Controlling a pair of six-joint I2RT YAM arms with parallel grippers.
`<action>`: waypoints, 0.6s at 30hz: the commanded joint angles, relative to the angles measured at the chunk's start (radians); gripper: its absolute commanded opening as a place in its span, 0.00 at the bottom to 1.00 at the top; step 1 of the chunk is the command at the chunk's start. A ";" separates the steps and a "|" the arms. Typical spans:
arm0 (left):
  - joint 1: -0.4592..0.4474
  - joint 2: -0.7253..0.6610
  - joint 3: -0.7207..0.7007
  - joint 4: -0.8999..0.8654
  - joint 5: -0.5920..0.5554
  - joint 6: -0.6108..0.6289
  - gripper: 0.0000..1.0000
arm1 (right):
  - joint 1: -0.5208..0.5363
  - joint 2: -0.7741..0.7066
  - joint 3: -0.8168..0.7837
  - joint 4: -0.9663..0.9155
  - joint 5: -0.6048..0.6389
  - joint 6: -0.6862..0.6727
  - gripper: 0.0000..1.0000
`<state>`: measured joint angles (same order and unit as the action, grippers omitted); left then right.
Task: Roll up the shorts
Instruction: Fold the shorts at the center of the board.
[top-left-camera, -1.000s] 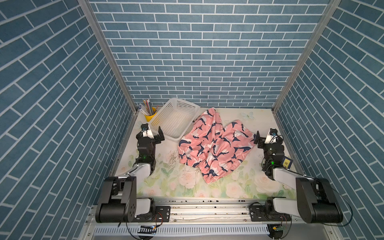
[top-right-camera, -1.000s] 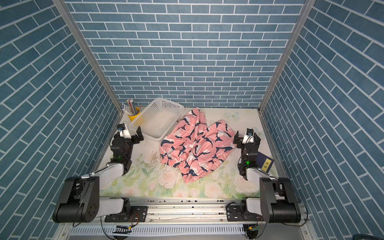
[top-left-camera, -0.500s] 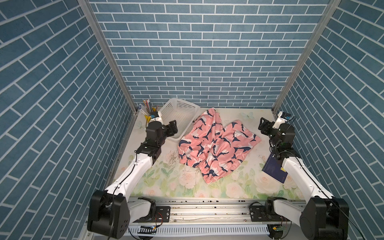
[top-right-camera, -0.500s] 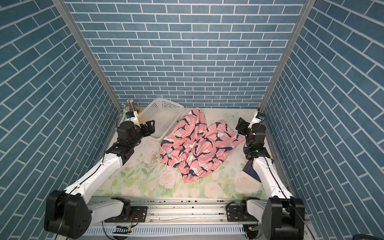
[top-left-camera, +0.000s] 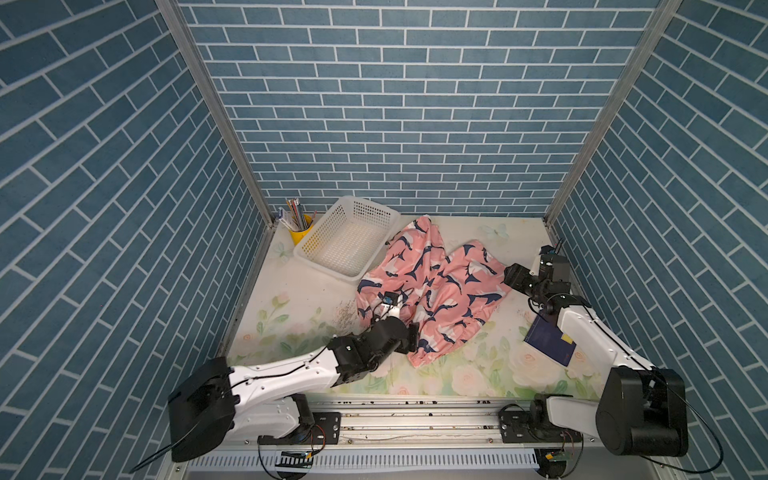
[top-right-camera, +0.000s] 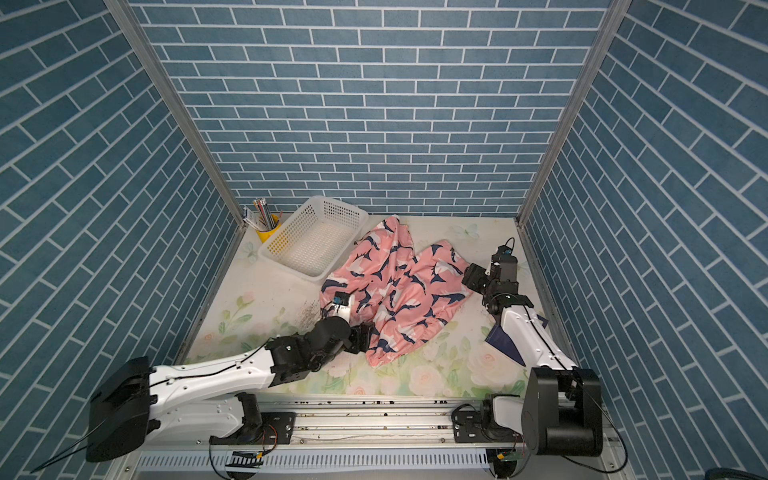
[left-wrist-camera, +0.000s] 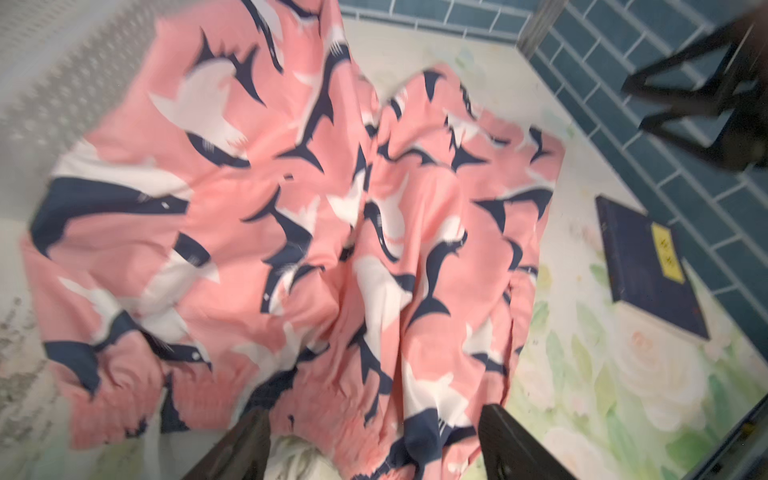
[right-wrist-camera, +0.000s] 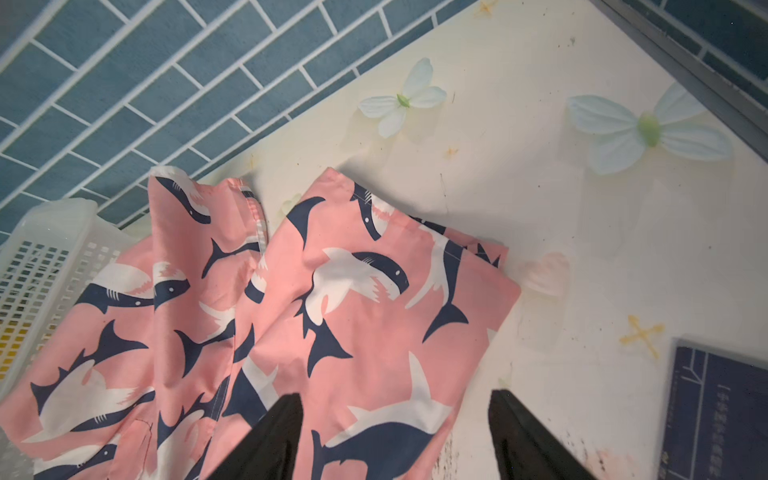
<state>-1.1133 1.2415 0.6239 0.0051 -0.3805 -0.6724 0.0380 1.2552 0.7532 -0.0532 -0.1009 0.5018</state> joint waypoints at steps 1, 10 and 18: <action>-0.077 0.096 0.023 -0.016 -0.105 -0.063 0.86 | -0.006 0.010 -0.007 -0.020 0.000 0.021 0.76; -0.172 0.273 0.061 0.029 -0.091 -0.145 0.90 | -0.010 0.047 -0.025 0.001 -0.034 0.047 0.77; -0.198 0.340 0.101 0.017 -0.053 -0.162 0.81 | -0.016 0.080 -0.018 0.010 -0.017 0.067 0.77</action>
<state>-1.2976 1.5600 0.7021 0.0299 -0.4427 -0.8181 0.0288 1.3136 0.7372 -0.0494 -0.1200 0.5289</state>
